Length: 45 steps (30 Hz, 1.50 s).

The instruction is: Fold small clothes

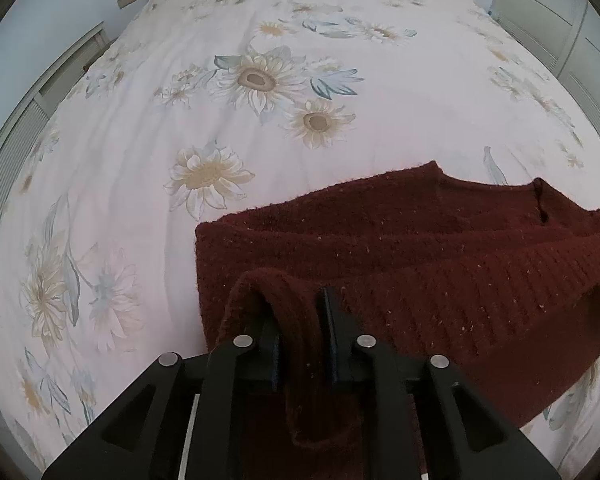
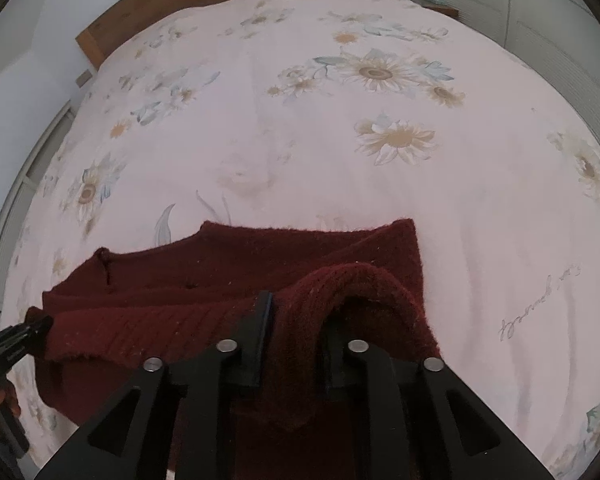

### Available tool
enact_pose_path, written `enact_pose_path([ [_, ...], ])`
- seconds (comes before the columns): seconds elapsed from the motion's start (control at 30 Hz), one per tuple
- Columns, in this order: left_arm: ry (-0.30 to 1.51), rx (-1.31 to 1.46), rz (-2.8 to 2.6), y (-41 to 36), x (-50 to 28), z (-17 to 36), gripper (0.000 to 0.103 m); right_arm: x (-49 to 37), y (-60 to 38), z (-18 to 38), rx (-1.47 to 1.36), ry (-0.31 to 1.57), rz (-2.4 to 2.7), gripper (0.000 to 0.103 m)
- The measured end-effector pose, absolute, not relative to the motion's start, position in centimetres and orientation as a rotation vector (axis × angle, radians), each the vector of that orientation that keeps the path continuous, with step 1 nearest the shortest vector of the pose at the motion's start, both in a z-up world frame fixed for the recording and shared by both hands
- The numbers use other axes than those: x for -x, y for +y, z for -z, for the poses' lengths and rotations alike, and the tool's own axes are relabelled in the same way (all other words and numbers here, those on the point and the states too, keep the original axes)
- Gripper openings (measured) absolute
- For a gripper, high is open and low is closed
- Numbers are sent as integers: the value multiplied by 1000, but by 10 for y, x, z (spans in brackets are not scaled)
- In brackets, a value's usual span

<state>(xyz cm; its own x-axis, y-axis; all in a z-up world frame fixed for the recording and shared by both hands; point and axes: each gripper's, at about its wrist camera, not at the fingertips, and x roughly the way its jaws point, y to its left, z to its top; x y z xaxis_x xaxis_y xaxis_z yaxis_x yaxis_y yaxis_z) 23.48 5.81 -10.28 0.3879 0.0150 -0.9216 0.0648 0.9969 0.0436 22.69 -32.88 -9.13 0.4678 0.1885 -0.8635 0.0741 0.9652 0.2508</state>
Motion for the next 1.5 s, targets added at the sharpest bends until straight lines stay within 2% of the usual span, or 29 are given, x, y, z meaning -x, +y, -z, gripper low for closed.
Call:
enact_pose_path([
  [0.03, 1166, -66, 38, 58, -235, 101, 29, -225, -329, 89, -271, 1078, -69, 32],
  [0.07, 1161, -57, 41, 58, -234, 97, 36, -224, -330, 85, -272, 1067, -67, 49],
  [0.1, 1146, -44, 52, 56, -233, 90, 50, -222, -330, 82, -266, 1057, -64, 67],
  [0.13, 1133, -37, 59, 55, -232, 86, 61, -221, -329, 78, -254, 1044, -63, 71],
  [0.27, 1075, -36, 68, 48, -225, 61, 75, -213, -320, 59, -207, 997, -84, 82],
  [0.33, 1048, -22, 93, 44, -221, 49, 96, -208, -313, 50, -180, 974, -100, 83],
  [0.4, 1017, -28, 107, 38, -216, 39, 101, -201, -302, 41, -150, 946, -118, 94],
  [0.47, 985, -37, 127, 30, -210, 30, 102, -194, -290, 34, -123, 918, -143, 103],
  [0.67, 900, -85, 192, 0, -186, 25, 102, -170, -241, 36, 5, 885, -189, 103],
  [0.97, 993, -99, 211, -20, -167, 90, 102, -141, -200, 107, 154, 963, -197, 103],
  [1.17, 1077, -138, 191, -15, -160, 134, 102, -136, -222, 139, 133, 1014, -143, 103],
  [1.5, 1069, -92, 189, 29, -145, 145, 102, -125, -298, 144, -10, 1016, -81, 103],
])
